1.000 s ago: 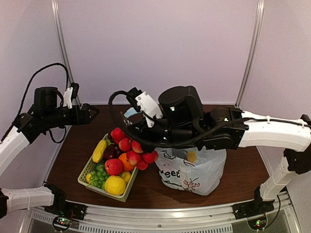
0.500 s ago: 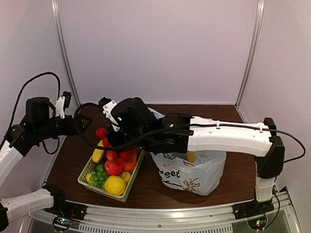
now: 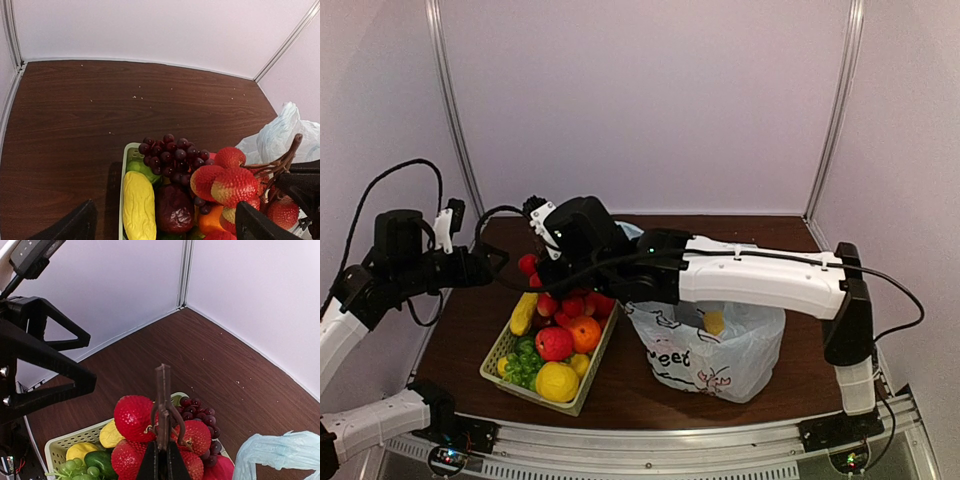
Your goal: Untie the knot of the plastic bag and take out the fruit
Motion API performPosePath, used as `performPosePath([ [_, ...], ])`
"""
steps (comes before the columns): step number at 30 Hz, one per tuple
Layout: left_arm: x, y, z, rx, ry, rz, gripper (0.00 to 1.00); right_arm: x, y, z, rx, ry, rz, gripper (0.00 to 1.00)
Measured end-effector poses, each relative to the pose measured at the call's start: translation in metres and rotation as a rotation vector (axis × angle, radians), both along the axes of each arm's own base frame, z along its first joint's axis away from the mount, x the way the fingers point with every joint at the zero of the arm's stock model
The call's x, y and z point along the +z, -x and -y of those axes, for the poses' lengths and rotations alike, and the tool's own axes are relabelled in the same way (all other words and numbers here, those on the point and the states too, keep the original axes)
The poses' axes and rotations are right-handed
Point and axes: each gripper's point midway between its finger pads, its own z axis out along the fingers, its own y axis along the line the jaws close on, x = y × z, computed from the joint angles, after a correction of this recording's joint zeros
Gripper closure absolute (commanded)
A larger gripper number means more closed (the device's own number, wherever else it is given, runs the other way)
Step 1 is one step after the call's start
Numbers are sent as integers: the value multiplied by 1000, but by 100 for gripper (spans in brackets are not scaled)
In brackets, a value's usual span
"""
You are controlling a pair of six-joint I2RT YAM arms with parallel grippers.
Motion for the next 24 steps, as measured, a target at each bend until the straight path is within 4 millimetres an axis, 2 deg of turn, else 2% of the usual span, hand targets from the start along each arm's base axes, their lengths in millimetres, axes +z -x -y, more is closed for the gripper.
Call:
performPosePath([
  [5, -10, 0, 0, 8, 6, -26, 3, 6, -14, -3, -18, -40, 6, 100],
  [10, -15, 1, 0, 13, 10, -42, 3, 8, -26, -15, -7, -83, -1, 100],
  [19, -24, 1, 0, 19, 15, -62, 3, -36, -36, -27, 2, -34, -43, 100],
  [24, -25, 1, 0, 20, 17, -67, 3, -47, -37, -27, -5, -21, -57, 100],
])
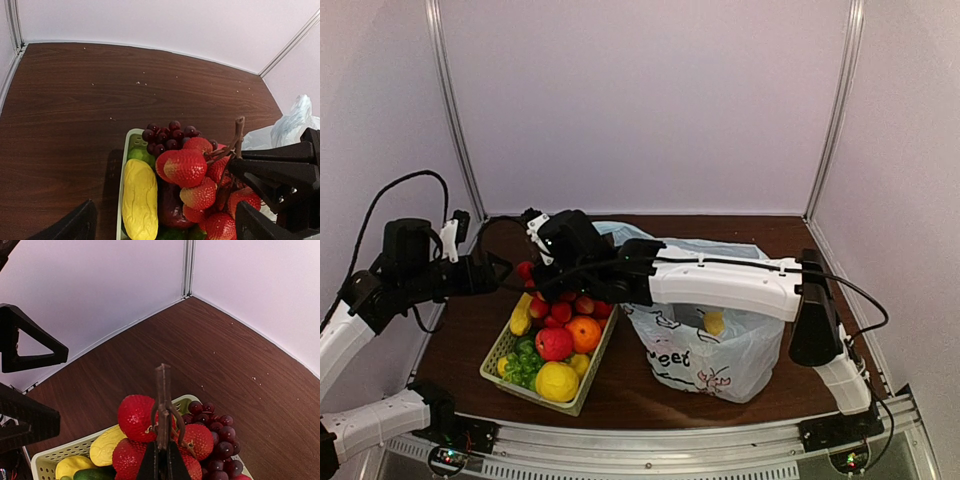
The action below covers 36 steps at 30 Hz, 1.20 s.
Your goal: Untie the knot of the plastic bag and take out the fruit
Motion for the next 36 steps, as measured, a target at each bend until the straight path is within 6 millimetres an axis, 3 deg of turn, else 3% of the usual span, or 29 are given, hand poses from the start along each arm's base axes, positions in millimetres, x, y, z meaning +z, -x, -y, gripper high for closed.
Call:
performPosePath([
  [6, -4, 0, 0, 0, -1, -6, 3, 0, 0, 0, -2, -5, -5, 100],
  [14, -4, 0, 1, -2, 2, -8, 3, 0, 0, 0, -10, -16, -18, 78],
  [29, -7, 4, 2, -11, 12, -13, 3, -12, 3, 0, -4, -9, -48, 65],
  [36, -10, 5, 9, -46, 36, -8, 3, -13, 3, -1, 4, -12, -57, 50],
])
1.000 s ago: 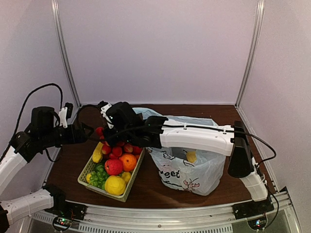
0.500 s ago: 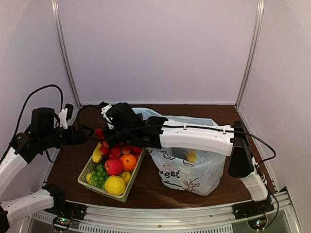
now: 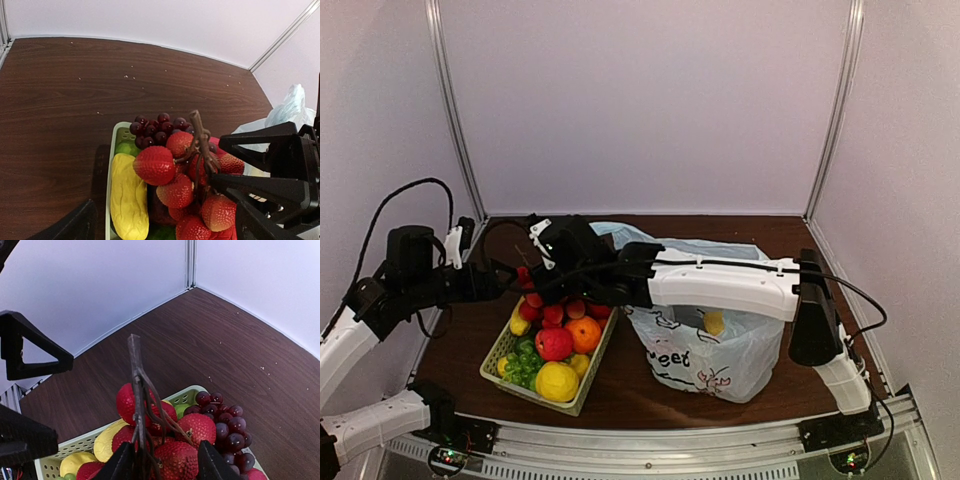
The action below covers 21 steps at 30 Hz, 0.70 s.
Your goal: Untie the knot of the plastic bag and take out the fruit
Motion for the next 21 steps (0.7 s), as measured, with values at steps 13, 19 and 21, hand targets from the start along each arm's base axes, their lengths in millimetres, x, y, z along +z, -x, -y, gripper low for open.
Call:
performPosePath([
  [13, -34, 6, 28, -130, 111, -52, 3, -14, 4, -1, 21, 11, -29, 35],
  [19, -48, 6, 34, -151, 129, -86, 3, -16, -1, 2, 14, 12, -36, 23],
  [21, -47, 5, 34, -150, 130, -83, 3, -16, -2, 2, 12, 8, -39, 19],
])
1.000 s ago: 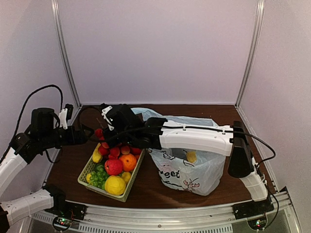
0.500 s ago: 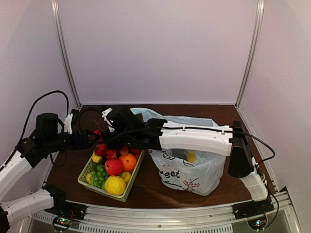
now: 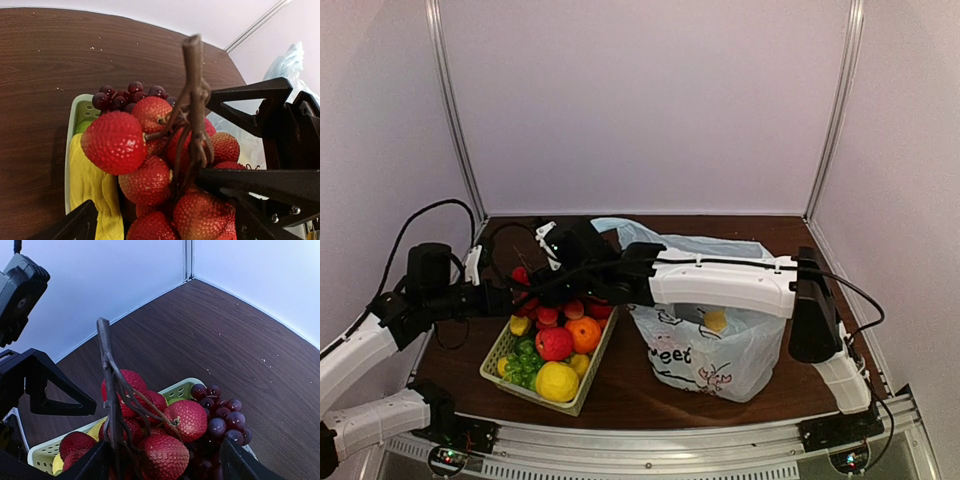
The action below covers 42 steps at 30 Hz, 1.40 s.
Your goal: Untie the knot of the plastic bag and take out the fruit
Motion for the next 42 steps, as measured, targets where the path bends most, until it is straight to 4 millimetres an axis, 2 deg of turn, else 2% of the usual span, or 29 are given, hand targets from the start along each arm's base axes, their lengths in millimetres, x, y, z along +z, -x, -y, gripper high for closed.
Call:
performPosePath([
  [8, 1, -1, -3, 15, -6, 7, 2, -2, -6, 3, 0, 4, -4, 1],
  [17, 9, 1, -6, 23, -4, 36, 3, 0, 1, -1, 43, -12, -18, 1],
  [20, 14, 3, -6, 22, -1, 45, 3, 5, 4, -1, 59, -30, -23, 1],
  [26, 32, 5, -7, 23, 17, 95, 3, 28, 11, 3, 79, -78, -21, 1],
  [30, 32, 4, -8, 31, 14, 97, 3, 31, 11, 5, 80, -83, -20, 1],
  [33, 26, 2, -9, 39, 3, 91, 3, 27, 11, 6, 78, -76, -25, 1],
  [36, 10, -2, -8, 40, -17, 67, 3, 16, 9, 11, 67, -50, -32, 1],
  [39, -17, -6, -12, 62, -55, 11, 2, 7, 9, 13, 70, -41, -46, 1],
  [42, -44, -2, -17, 77, -93, -52, 3, 18, 23, 10, 104, -67, -46, 1],
])
